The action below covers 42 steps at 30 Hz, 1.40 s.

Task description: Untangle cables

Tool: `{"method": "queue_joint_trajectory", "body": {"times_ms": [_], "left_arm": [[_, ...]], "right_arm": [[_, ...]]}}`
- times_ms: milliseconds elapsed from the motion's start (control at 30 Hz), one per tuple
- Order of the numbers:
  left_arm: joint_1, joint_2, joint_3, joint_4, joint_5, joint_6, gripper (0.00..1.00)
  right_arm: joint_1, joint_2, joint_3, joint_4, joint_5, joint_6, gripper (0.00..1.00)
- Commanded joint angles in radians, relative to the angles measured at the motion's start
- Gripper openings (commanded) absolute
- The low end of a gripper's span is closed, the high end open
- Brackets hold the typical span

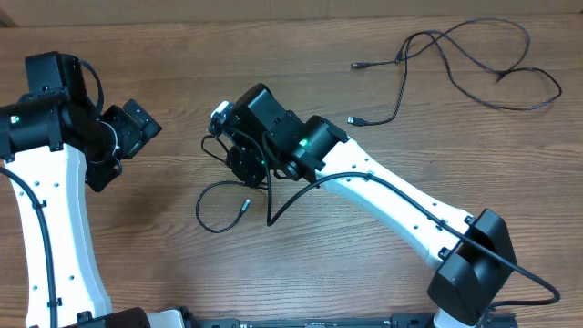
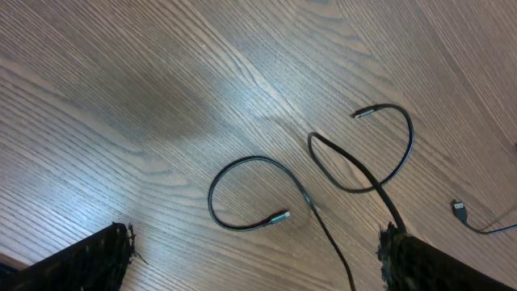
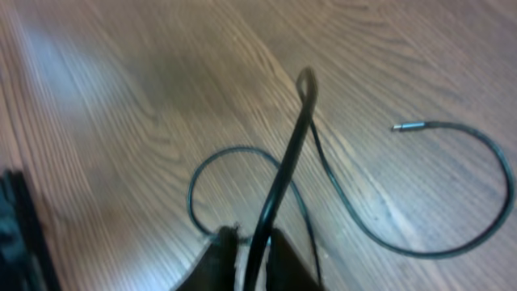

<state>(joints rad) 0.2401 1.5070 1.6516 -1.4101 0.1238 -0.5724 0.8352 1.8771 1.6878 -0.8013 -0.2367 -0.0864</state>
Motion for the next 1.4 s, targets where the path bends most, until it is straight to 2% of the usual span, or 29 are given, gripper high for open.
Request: {"method": "queue_joint_trajectory", "body": {"times_ms": [0,67,200,233,267,300,400,633,700,767,800,900,1067,1200,1367], "left_arm": [[0.002,0.005,0.006,-0.001,0.000,0.020,1.00],[0.002,0.005,0.006,-0.001,0.000,0.020,1.00],[0.002,0.005,0.006,-0.004,0.000,0.020,1.00],[0.002,0.005,0.006,-0.005,0.000,0.020,1.00],[0.002,0.005,0.006,-0.006,0.000,0.020,1.00],[0.002,0.005,0.006,-0.006,0.000,0.020,1.00],[0.002,0.005,0.006,-0.005,0.001,0.019,1.00],[0.002,0.005,0.006,-0.013,0.034,0.024,1.00],[0.002,0.005,0.006,-0.012,0.058,0.042,1.00],[0.002,0.005,0.006,-0.014,0.062,0.058,1.00],[0.002,0.005,0.006,-0.019,0.061,0.058,1.00],[-0.001,0.005,0.006,-0.030,0.061,0.065,1.00],[-0.033,0.005,0.006,-0.029,0.062,0.070,1.00],[-0.079,0.005,0.006,-0.024,0.061,0.116,0.99],[-0.135,0.005,0.006,-0.012,0.060,0.132,1.00]], "right_arm": [[0.000,0.011,0.013,0.029,0.016,0.118,0.09],[0.000,0.011,0.013,0.032,0.017,0.125,0.04],[0.000,0.011,0.013,0.032,0.019,0.139,0.05],[0.000,0.011,0.013,0.031,0.019,0.139,0.18],[0.000,0.011,0.013,0.031,0.019,0.139,0.35],[0.000,0.011,0.013,0.030,0.019,0.139,0.42],[0.000,0.016,0.013,0.021,0.020,0.138,0.45],[0.002,0.085,0.013,-0.017,0.020,0.138,0.41],[0.002,0.093,0.013,-0.014,0.020,0.139,0.26],[0.001,0.089,0.015,-0.002,0.020,0.140,0.06],[0.001,0.084,0.016,0.008,0.019,0.140,0.04],[-0.001,0.053,0.023,0.036,0.029,0.166,0.04],[-0.022,-0.054,0.111,0.037,0.196,0.363,0.04],[-0.051,-0.153,0.150,0.037,0.318,0.467,0.04],[-0.101,-0.292,0.150,0.023,0.428,0.513,0.04]]}}
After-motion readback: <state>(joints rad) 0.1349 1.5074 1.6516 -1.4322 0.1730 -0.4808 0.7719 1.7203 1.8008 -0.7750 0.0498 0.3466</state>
